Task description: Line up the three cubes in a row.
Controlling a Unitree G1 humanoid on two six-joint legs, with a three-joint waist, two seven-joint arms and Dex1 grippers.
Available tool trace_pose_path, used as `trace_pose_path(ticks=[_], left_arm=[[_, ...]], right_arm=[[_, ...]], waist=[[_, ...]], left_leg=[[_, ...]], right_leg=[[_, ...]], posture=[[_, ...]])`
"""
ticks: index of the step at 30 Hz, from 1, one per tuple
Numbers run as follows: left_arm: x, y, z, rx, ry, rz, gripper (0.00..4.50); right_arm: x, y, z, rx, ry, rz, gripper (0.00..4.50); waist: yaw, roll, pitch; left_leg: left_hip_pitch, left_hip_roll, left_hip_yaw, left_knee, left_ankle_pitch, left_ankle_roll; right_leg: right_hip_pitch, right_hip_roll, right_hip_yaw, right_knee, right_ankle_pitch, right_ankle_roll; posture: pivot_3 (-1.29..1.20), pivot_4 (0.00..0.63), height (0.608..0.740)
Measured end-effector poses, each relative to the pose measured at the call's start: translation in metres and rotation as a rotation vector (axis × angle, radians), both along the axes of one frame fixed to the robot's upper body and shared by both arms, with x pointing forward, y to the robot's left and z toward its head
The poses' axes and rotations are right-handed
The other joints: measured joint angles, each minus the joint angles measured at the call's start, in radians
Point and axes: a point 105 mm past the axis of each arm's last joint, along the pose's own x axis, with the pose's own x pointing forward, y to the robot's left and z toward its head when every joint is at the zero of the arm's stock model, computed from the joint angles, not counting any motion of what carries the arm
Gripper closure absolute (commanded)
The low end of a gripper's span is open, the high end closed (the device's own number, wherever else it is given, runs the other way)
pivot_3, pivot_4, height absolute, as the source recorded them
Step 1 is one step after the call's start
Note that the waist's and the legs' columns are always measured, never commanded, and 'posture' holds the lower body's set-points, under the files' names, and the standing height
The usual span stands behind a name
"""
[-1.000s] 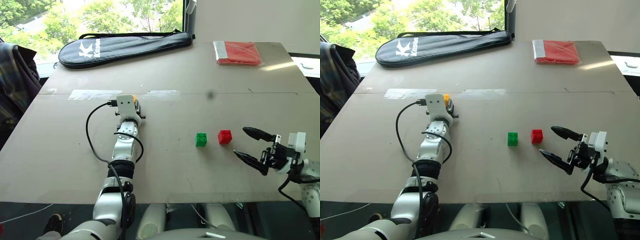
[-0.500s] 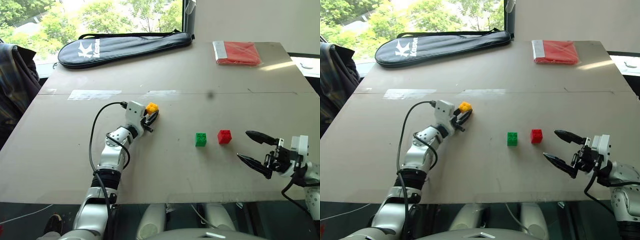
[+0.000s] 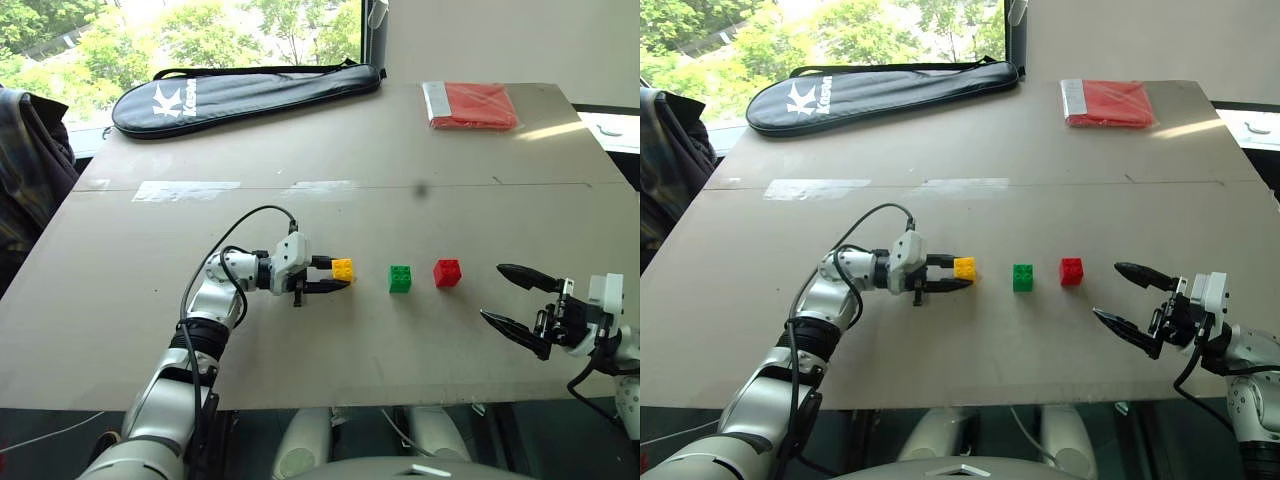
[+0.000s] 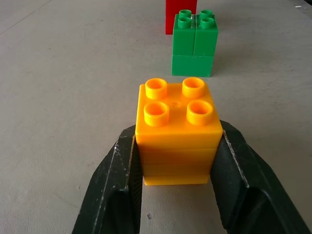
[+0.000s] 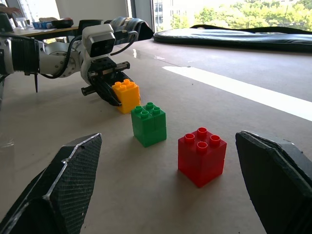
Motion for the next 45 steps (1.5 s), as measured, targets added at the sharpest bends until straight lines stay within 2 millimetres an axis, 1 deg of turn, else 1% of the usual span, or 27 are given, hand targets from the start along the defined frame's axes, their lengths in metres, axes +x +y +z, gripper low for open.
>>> trace_pose_path(ticks=[5, 14, 15, 17, 18, 19, 20, 21, 27, 33, 36, 37, 38, 39, 42, 45], left_arm=[[0.000, -0.003, -0.002, -0.001, 0.003, -0.031, 3.22], [-0.003, -0.002, -0.003, 0.004, 0.011, -0.068, 3.22], [-0.003, -0.002, -0.003, 0.005, 0.014, -0.075, 2.42], [-0.003, -0.002, -0.004, 0.011, 0.019, -0.077, 1.90], [-0.004, -0.001, -0.007, 0.016, 0.029, -0.076, 1.39], [-0.004, -0.001, -0.007, 0.016, 0.032, -0.078, 1.02], [-0.003, -0.001, -0.006, 0.020, 0.033, -0.083, 0.40], [-0.003, -0.001, -0.007, 0.023, 0.033, -0.084, 0.07], [0.001, -0.001, -0.007, 0.043, -0.030, -0.067, 0.02], [0.006, 0.003, -0.006, 0.041, -0.038, -0.030, 0.02], [0.006, 0.010, -0.004, 0.038, -0.039, -0.014, 0.02], [0.004, 0.018, -0.003, 0.040, -0.038, -0.007, 0.02], [0.003, 0.022, -0.003, 0.044, -0.035, -0.003, 0.02], [0.000, 0.026, -0.003, 0.047, -0.035, -0.005, 0.02], [-0.024, 0.041, -0.001, 0.059, -0.022, -0.026, 0.02], [-0.045, 0.048, 0.005, 0.042, 0.006, -0.009, 0.02]], right_arm=[[-0.003, -0.001, -0.001, 0.003, 0.008, -0.003, 0.00], [-0.001, 0.000, 0.002, 0.024, -0.005, -0.006, 0.00], [-0.001, 0.000, 0.003, 0.026, -0.007, -0.005, 0.00], [-0.001, 0.000, 0.004, 0.027, -0.008, -0.004, 0.00], [-0.001, 0.000, 0.004, 0.028, -0.008, -0.003, 0.00], [-0.001, 0.001, 0.004, 0.028, -0.007, -0.002, 0.00], [-0.001, 0.001, 0.005, 0.030, -0.008, 0.000, 0.00], [-0.001, 0.001, 0.005, 0.030, -0.007, 0.001, 0.00], [-0.001, 0.005, 0.009, 0.029, -0.018, 0.011, 0.00], [0.000, 0.005, 0.009, 0.032, -0.008, 0.004, 0.00], [0.000, 0.007, 0.011, 0.030, -0.013, 0.009, 0.00], [-0.001, 0.008, 0.013, 0.029, -0.018, 0.013, 0.00], [-0.001, 0.008, 0.012, 0.029, -0.017, 0.013, 0.00], [-0.001, 0.008, 0.013, 0.029, -0.017, 0.014, 0.00], [-0.003, 0.006, 0.011, 0.016, -0.001, 0.019, 0.00], [-0.003, -0.001, 0.006, -0.008, 0.021, 0.018, 0.00]], waist=[[-0.007, 0.000, 0.000], [-0.009, 0.000, 0.000], [-0.009, 0.000, 0.000], [-0.009, 0.000, 0.000], [-0.009, 0.000, 0.000], [-0.009, 0.000, 0.000], [-0.010, 0.000, 0.000], [-0.010, 0.000, 0.000], [-0.010, 0.000, 0.000], [-0.010, 0.000, 0.000], [-0.014, 0.000, 0.000], [-0.018, 0.000, 0.000], [-0.018, 0.000, 0.000], [-0.018, 0.000, 0.000], [-0.019, 0.001, 0.000], [-0.014, 0.001, 0.000]], left_leg=[[0.000, 0.000, 0.000, 0.000, 0.000, 0.000], [0.000, 0.000, 0.000, 0.000, 0.000, 0.000], [0.000, 0.000, 0.000, 0.000, 0.000, 0.000], [0.001, 0.000, 0.000, 0.000, 0.000, 0.000], [0.000, 0.000, 0.000, 0.000, 0.000, 0.000], [0.001, 0.000, 0.000, 0.000, 0.000, 0.000], [0.001, 0.000, 0.000, 0.000, 0.000, 0.000], [0.001, 0.000, 0.000, 0.000, 0.000, 0.000], [0.001, 0.000, 0.000, 0.001, 0.000, 0.000], [0.002, 0.000, 0.000, 0.001, 0.000, 0.000], [0.002, 0.001, 0.000, 0.001, 0.000, 0.000], [0.002, 0.002, 0.000, 0.001, 0.000, 0.000], [0.002, 0.003, 0.000, 0.001, 0.000, 0.000], [0.002, 0.004, 0.000, 0.001, 0.000, 0.000], [0.001, 0.007, 0.000, 0.000, 0.000, 0.000], [0.000, 0.007, 0.000, 0.000, 0.000, 0.000]], right_leg=[[0.000, 0.000, 0.000, 0.000, 0.000, 0.000], [0.000, 0.000, 0.000, 0.001, 0.000, 0.000], [0.000, 0.000, 0.000, 0.001, 0.000, 0.000], [0.000, 0.000, 0.000, 0.001, 0.000, 0.000], [0.000, 0.000, 0.000, 0.001, 0.000, 0.000], [0.000, 0.000, 0.000, 0.001, 0.000, 0.000], [0.000, 0.000, 0.000, 0.001, 0.000, 0.000], [0.000, 0.000, 0.000, 0.001, 0.000, 0.000], [0.000, 0.000, 0.000, 0.002, 0.000, 0.000], [0.000, 0.001, 0.001, 0.004, 0.000, 0.000], [0.000, 0.001, 0.001, 0.004, 0.000, 0.000], [0.000, 0.002, 0.003, 0.004, 0.000, 0.000], [0.000, 0.003, 0.002, 0.004, 0.000, 0.000], [0.000, 0.003, 0.003, 0.004, 0.000, 0.000], [-0.001, 0.003, 0.003, 0.002, 0.000, 0.000], [-0.001, 0.002, 0.003, 0.001, 0.000, 0.000]], posture=[[0.00, 0.150, 0.740], [0.00, 0.150, 0.740], [0.00, 0.150, 0.740], [0.00, 0.150, 0.740], [0.00, 0.150, 0.740], [0.00, 0.150, 0.740], [0.00, 0.150, 0.740], [0.00, 0.150, 0.740], [0.00, 0.150, 0.740], [0.00, 0.150, 0.740], [0.00, 0.150, 0.740], [0.00, 0.150, 0.740], [0.00, 0.150, 0.740], [0.00, 0.150, 0.740], [0.00, 0.150, 0.740], [0.00, 0.150, 0.740]])
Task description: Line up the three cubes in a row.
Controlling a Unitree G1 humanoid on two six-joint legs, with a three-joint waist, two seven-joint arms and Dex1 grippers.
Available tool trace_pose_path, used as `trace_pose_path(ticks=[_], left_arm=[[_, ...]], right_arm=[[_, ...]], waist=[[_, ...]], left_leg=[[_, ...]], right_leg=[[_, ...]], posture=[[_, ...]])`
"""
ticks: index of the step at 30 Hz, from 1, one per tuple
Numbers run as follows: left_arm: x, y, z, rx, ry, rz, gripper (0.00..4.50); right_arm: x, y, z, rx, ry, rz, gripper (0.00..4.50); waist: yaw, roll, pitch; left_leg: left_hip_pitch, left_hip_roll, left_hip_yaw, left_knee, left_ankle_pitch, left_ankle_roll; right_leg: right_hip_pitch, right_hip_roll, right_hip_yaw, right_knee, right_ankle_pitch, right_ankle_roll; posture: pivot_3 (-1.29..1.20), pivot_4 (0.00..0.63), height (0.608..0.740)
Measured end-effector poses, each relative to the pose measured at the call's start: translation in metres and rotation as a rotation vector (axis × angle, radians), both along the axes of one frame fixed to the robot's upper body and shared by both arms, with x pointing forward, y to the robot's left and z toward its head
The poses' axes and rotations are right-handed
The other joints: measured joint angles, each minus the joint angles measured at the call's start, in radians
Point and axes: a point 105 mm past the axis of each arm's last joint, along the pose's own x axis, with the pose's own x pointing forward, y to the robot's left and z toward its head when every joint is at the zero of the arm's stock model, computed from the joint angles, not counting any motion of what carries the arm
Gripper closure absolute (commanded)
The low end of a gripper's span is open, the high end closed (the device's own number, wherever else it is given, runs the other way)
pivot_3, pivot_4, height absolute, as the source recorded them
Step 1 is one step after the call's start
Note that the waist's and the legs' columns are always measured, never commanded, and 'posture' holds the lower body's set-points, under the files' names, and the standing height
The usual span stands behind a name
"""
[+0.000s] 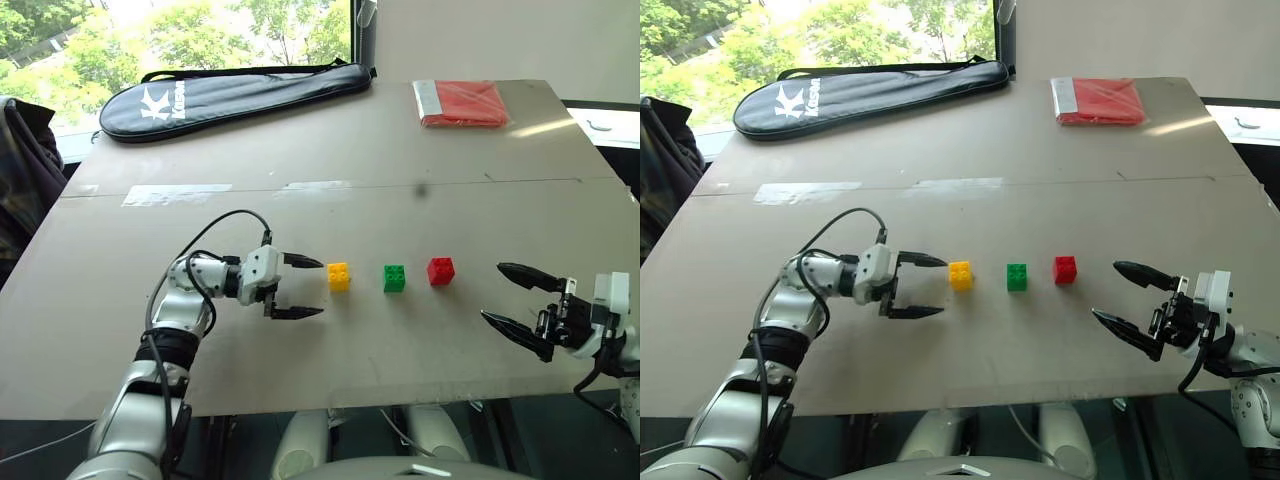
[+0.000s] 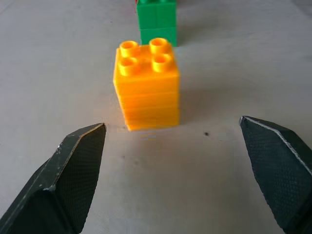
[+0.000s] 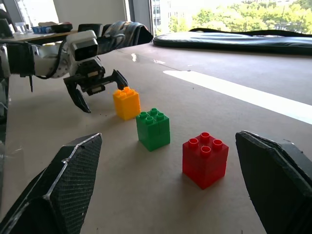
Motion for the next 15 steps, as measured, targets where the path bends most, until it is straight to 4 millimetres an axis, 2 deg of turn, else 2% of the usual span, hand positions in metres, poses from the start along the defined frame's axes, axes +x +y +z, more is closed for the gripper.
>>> trace_pose_path(ticks=[1, 5, 9, 15], left_arm=[[-0.011, 0.002, 0.006, -0.014, 0.017, 0.026, 0.02], [-0.027, 0.004, 0.016, -0.063, 0.055, 0.131, 0.02], [-0.054, 0.001, -0.001, -0.121, 0.157, 0.402, 0.02], [-0.066, 0.012, -0.022, -0.090, 0.208, 0.688, 0.02]], right_arm=[[0.000, -0.005, -0.004, -0.012, 0.011, -0.004, 0.00], [0.001, -0.012, -0.011, -0.024, 0.032, -0.010, 0.00], [0.001, -0.029, -0.034, -0.056, 0.096, -0.051, 0.00], [-0.003, -0.044, -0.054, -0.089, 0.140, -0.073, 0.00]], waist=[[0.002, 0.000, 0.000], [0.005, 0.001, 0.000], [0.003, 0.002, 0.001], [0.006, 0.002, 0.001]], left_leg=[[0.001, 0.000, 0.000, 0.000, 0.000, 0.000], [0.001, 0.000, 0.000, 0.000, 0.000, 0.000], [0.002, 0.000, 0.001, -0.001, -0.001, 0.001], [0.003, -0.001, 0.002, -0.001, -0.001, 0.001]], right_leg=[[0.000, -0.001, 0.000, 0.000, 0.000, 0.000], [0.001, -0.003, 0.000, 0.001, 0.000, 0.000], [0.001, -0.006, 0.000, -0.001, 0.000, 0.000], [0.002, -0.002, 0.000, 0.000, 0.000, 0.000]], posture=[[0.00, 0.150, 0.740], [0.00, 0.150, 0.740], [0.00, 0.150, 0.740], [0.00, 0.150, 0.740]])
